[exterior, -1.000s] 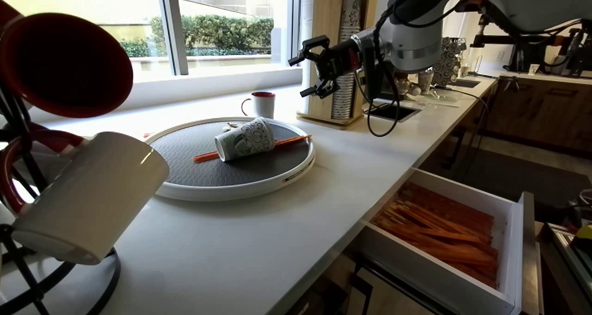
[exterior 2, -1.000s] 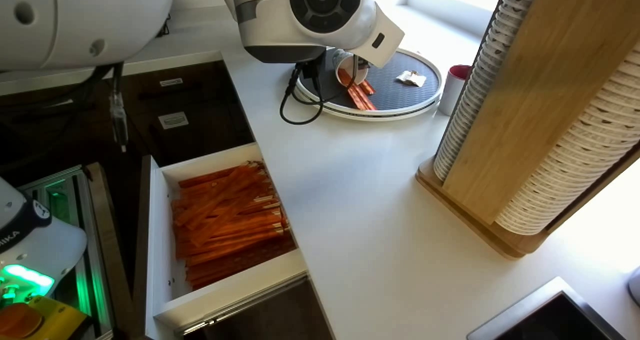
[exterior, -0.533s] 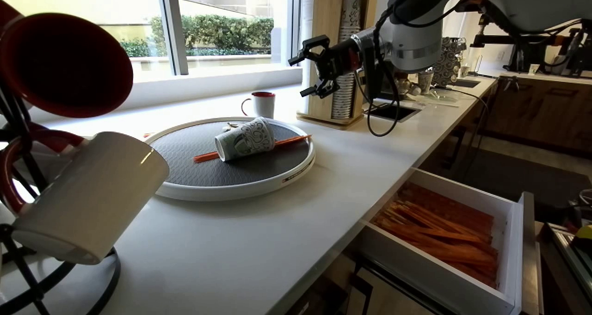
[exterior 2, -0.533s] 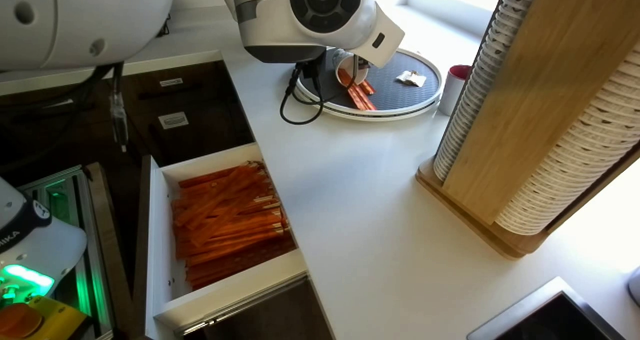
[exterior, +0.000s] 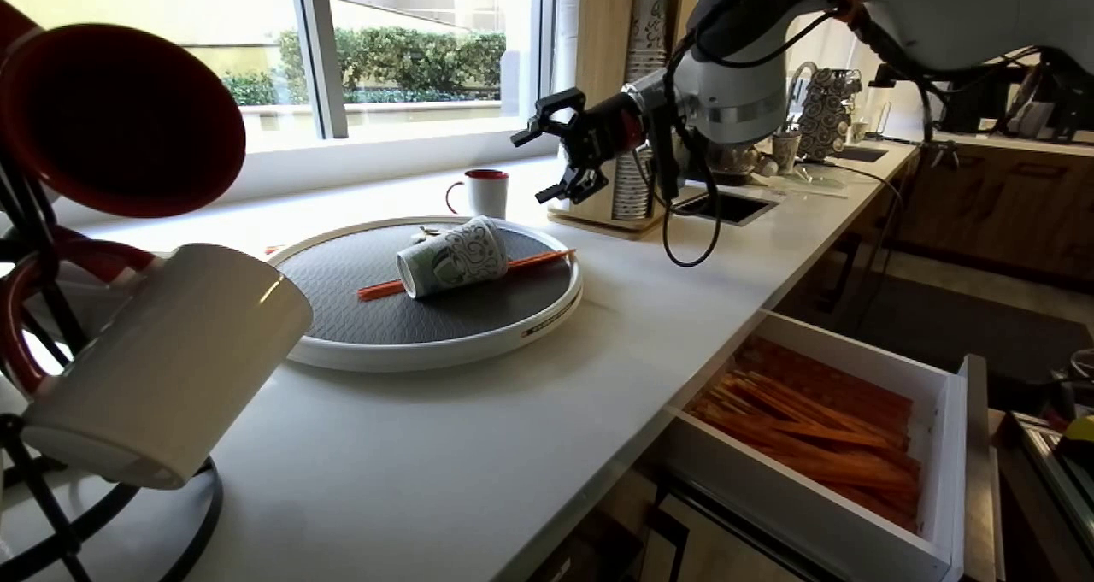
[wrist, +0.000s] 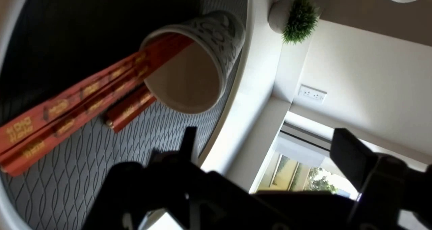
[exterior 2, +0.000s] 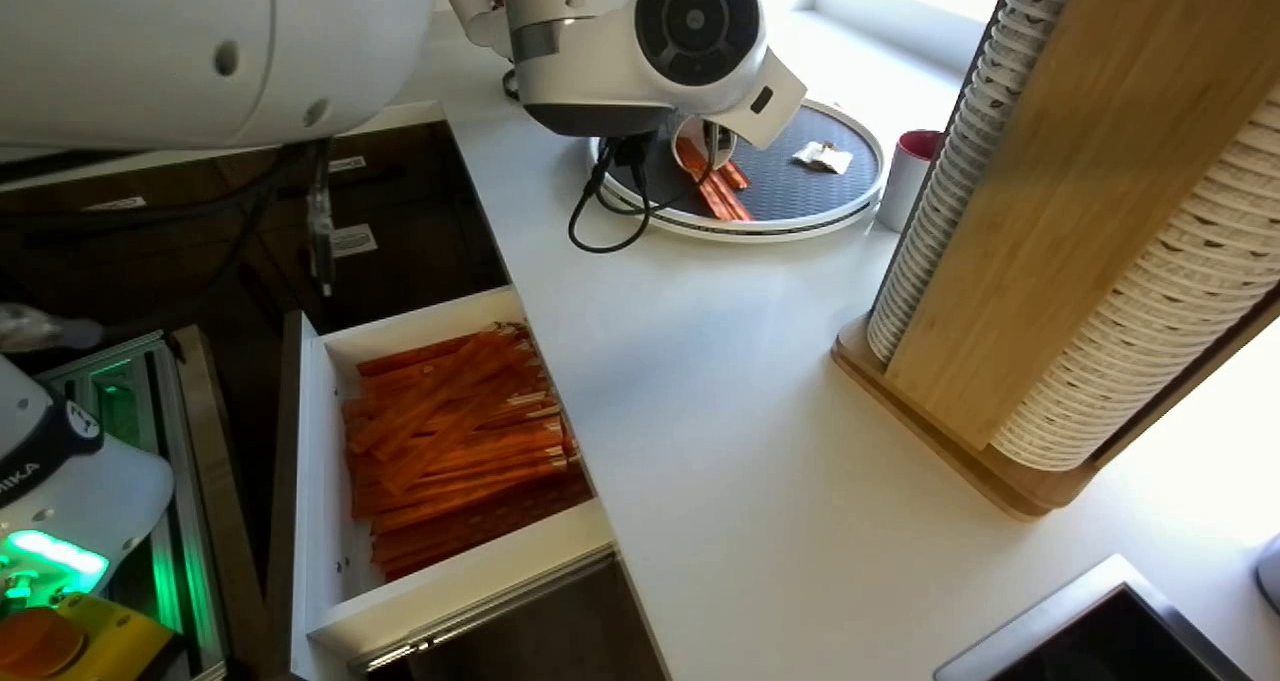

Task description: Rotate the tray clockwise then place the coffee cup upright.

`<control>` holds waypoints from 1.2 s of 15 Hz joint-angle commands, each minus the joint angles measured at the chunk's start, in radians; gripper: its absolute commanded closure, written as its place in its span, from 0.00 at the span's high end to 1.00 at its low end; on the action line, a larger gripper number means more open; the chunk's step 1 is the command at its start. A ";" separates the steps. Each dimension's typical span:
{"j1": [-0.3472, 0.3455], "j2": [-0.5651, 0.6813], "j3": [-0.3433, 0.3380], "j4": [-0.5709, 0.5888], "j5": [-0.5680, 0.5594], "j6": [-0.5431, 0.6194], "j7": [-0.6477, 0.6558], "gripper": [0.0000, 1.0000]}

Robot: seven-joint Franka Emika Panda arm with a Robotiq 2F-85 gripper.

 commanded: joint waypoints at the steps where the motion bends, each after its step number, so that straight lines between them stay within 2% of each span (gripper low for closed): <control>1: 0.115 0.032 -0.076 0.134 0.038 -0.094 -0.016 1.00; 7: 0.256 0.066 -0.167 0.302 0.106 -0.215 -0.041 1.00; 12: 0.347 0.070 -0.225 0.408 0.182 -0.305 -0.073 0.98; 13: 0.364 0.067 -0.239 0.426 0.197 -0.324 -0.075 0.88; 14: 0.378 0.068 -0.248 0.442 0.212 -0.335 -0.083 0.83; 17: 0.419 0.061 -0.283 0.484 0.255 -0.378 -0.096 0.52; 18: 0.430 0.058 -0.293 0.493 0.270 -0.391 -0.100 0.45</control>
